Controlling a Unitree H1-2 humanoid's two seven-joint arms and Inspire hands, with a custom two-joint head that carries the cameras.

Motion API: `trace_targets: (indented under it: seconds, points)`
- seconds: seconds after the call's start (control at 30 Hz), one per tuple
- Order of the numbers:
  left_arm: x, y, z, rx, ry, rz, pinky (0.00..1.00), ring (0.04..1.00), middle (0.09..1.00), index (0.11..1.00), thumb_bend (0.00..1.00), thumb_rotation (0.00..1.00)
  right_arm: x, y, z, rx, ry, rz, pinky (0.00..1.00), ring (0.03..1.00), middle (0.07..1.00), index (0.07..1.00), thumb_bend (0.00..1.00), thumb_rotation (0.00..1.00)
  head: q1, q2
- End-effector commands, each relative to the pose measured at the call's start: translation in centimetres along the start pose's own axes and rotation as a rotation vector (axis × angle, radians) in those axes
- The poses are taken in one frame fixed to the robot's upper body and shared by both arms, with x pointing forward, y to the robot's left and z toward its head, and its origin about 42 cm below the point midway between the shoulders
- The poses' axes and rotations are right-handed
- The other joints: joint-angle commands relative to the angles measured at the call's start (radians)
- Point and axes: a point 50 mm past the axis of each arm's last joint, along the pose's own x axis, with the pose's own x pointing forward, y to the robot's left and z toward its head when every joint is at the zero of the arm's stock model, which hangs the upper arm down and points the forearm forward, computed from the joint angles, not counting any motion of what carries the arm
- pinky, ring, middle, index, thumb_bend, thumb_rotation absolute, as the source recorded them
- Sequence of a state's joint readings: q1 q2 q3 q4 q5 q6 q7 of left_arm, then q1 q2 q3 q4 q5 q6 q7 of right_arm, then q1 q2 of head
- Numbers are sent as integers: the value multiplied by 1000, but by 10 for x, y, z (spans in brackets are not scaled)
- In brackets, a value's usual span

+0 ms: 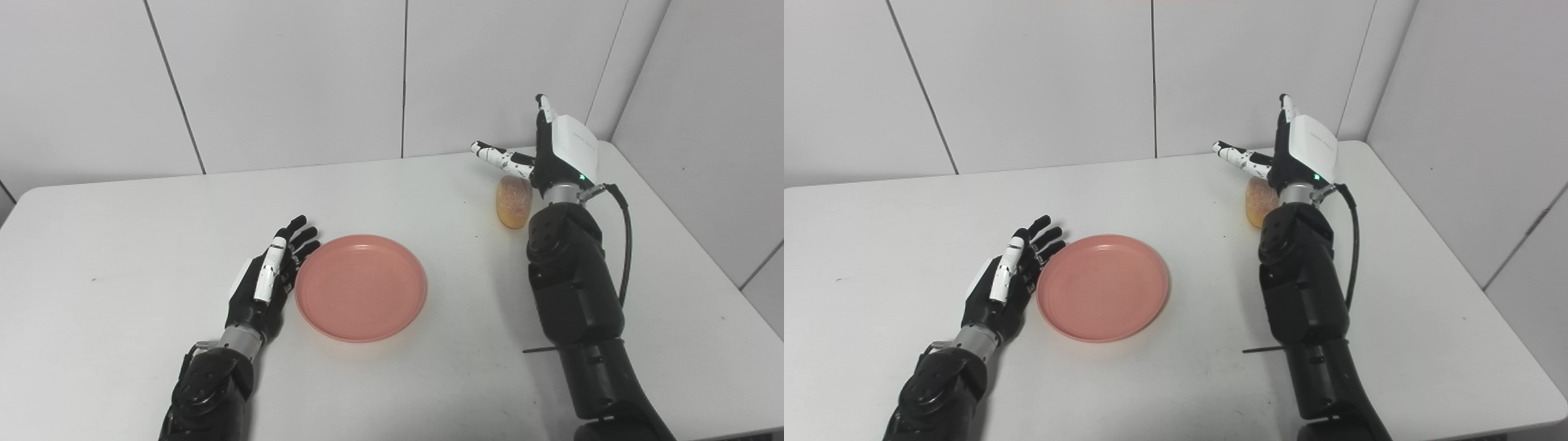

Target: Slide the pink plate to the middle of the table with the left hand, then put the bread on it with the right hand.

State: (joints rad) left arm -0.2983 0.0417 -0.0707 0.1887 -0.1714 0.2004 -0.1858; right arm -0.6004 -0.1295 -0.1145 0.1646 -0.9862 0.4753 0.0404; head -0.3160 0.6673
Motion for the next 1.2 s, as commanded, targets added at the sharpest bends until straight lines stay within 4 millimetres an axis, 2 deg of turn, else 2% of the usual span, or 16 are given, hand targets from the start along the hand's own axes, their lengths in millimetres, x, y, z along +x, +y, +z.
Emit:
trace_targets:
  seconds: [0.0, 0.27, 0.5, 0.7, 0.87, 0.93, 0.97, 1.03, 1.17]
  points:
    - [-6, 3, -12, 1, 66, 7, 887, 884, 896, 890, 344, 1000, 14, -20, 22, -8, -36, -54, 785, 928, 948, 975, 972, 706, 0, 3]
    - [-5, 4, -12, 4, 67, 5, 884, 884, 895, 888, 346, 1000, 25, -10, 6, -112, 28, -12, 776, 893, 916, 953, 982, 725, 2, 12]
    - [-6, 5, -10, 0, 68, 5, 887, 886, 896, 894, 350, 1000, 31, 2, -4, -109, 81, 23, 754, 868, 908, 937, 998, 711, 2, 21]
    - [-6, 5, -10, -3, 68, 8, 889, 886, 897, 893, 349, 1000, 35, 15, -6, -127, 104, 43, 748, 841, 862, 871, 1000, 726, 1, 25]
    - [-6, 5, -9, -4, 68, 8, 886, 884, 897, 893, 347, 1000, 39, 21, -8, -143, 118, 62, 763, 862, 902, 888, 1000, 716, 0, 31]
    - [-6, 5, -9, -1, 68, 8, 886, 884, 897, 893, 346, 1000, 40, 23, -10, -144, 125, 70, 746, 842, 883, 882, 1000, 711, 0, 31]
    - [-6, 5, -9, -1, 68, 8, 886, 884, 896, 892, 343, 1000, 41, 24, -11, -143, 130, 75, 711, 791, 831, 845, 1000, 697, 0, 31]
    - [-6, 5, -9, 1, 68, 6, 886, 884, 899, 894, 344, 1000, 42, 27, -14, -143, 136, 79, 683, 754, 792, 818, 1000, 690, 1, 33]
    - [-6, 5, -9, -2, 68, 7, 883, 886, 899, 894, 347, 1000, 43, 31, -15, -130, 142, 85, 716, 791, 828, 834, 1000, 681, -1, 34]
